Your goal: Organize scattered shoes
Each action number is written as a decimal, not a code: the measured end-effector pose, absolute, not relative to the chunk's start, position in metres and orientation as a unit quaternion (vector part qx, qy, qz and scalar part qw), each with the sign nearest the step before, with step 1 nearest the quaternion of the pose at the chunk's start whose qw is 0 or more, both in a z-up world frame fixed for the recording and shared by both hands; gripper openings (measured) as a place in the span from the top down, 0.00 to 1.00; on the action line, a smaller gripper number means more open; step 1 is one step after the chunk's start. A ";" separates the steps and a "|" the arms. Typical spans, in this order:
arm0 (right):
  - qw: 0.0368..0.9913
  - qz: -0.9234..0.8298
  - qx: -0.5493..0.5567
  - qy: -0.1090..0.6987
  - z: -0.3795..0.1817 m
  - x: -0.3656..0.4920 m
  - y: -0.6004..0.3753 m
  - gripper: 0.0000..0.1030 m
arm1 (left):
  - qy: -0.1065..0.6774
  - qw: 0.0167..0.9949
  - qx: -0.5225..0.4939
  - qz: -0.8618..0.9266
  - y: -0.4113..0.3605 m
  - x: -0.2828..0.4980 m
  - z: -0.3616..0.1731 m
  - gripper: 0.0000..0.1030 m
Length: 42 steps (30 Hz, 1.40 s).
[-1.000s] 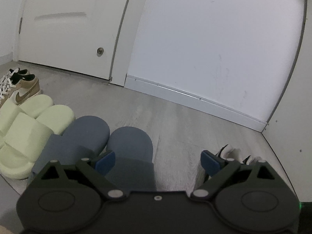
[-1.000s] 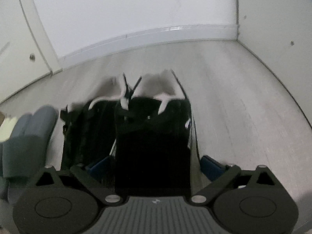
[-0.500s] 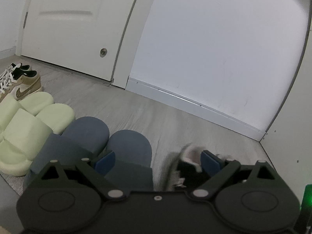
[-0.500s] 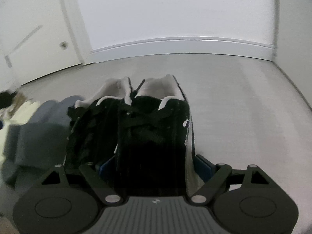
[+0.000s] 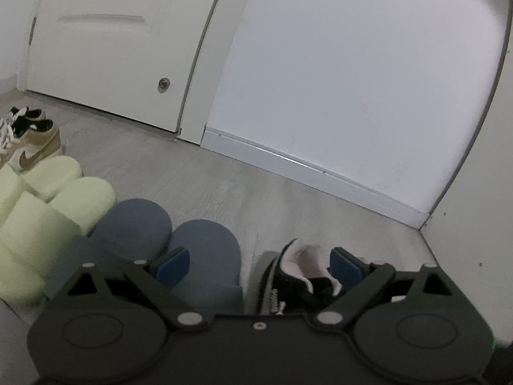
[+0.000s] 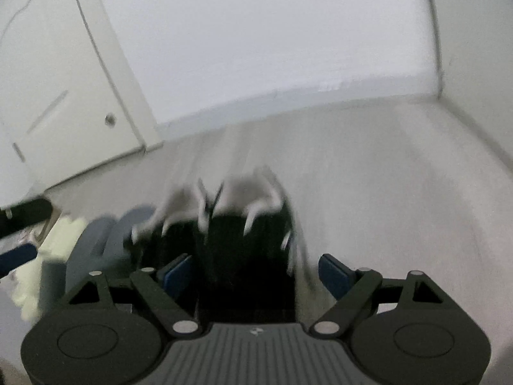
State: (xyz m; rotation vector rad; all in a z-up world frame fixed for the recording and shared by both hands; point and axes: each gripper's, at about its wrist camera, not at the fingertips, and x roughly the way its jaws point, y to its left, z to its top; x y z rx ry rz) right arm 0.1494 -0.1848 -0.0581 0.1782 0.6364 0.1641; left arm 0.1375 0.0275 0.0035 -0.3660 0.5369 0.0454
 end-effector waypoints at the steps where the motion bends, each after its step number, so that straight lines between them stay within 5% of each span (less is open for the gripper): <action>1: 0.947 0.075 0.078 0.303 -0.053 0.149 -0.182 0.16 | 0.265 0.947 -0.178 0.023 0.032 0.141 0.004 0.07; 9: 0.940 0.119 0.043 0.316 -0.037 0.187 -0.147 0.10 | 0.213 0.968 -0.130 0.034 0.077 0.182 -0.003 0.08; 16: 0.915 0.086 0.010 0.393 -0.054 0.248 -0.120 0.28 | 0.207 0.964 -0.158 0.057 0.092 0.190 -0.030 0.08; 26: 0.881 0.026 0.048 0.471 -0.084 0.308 -0.112 0.29 | 0.221 0.959 -0.171 0.052 0.094 0.193 -0.040 0.07; 31: 0.901 -0.011 0.028 0.433 -0.089 0.297 -0.100 0.30 | 0.215 0.945 -0.237 0.063 0.109 0.192 -0.049 0.07; 35: 0.939 -0.015 0.002 0.345 -0.094 0.266 -0.092 0.46 | 0.210 0.939 -0.263 0.072 0.120 0.188 -0.054 0.07; 42: 0.980 -0.026 0.006 0.195 -0.061 0.200 -0.107 0.48 | 0.193 0.941 -0.273 0.059 0.121 0.184 -0.054 0.07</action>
